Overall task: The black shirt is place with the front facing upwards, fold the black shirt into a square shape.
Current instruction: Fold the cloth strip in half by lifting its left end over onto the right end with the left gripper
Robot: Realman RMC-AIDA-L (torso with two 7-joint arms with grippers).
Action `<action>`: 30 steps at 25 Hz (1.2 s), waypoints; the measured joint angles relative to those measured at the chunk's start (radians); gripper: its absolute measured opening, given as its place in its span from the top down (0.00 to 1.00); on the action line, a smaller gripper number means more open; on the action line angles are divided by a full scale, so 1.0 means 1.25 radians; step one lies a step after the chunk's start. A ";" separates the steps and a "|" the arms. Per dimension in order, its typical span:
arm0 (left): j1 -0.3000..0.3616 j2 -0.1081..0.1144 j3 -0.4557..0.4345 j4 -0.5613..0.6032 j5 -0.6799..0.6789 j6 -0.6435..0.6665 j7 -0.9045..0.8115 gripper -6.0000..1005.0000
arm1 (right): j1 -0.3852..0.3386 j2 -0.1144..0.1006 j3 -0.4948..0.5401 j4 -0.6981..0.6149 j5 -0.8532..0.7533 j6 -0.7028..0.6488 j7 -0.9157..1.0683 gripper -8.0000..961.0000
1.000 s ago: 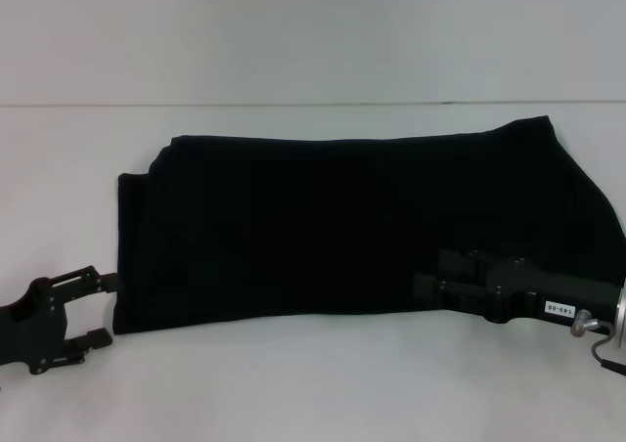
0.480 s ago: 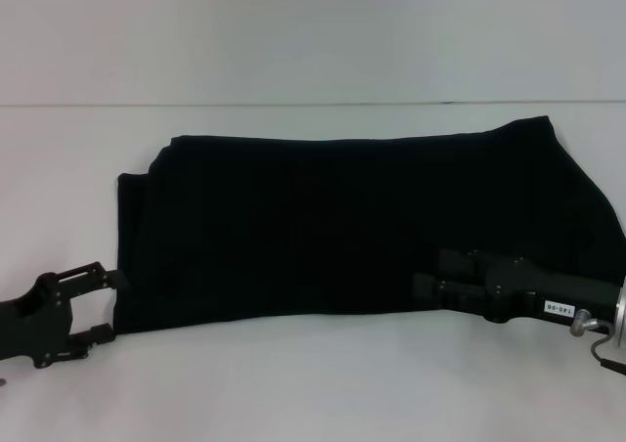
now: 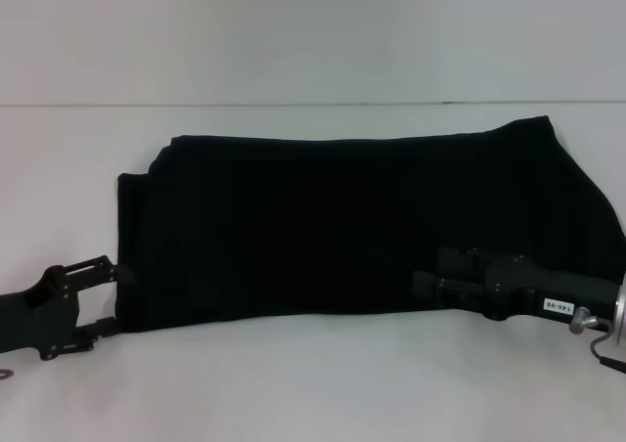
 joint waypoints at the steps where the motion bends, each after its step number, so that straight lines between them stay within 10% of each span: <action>1: -0.002 0.000 0.000 0.000 0.000 -0.001 0.000 0.16 | 0.001 0.000 0.000 0.000 0.000 0.000 0.000 0.13; 30: -0.026 0.008 0.023 -0.016 0.000 -0.003 -0.018 0.16 | 0.000 0.000 0.001 0.000 0.000 -0.007 -0.001 0.13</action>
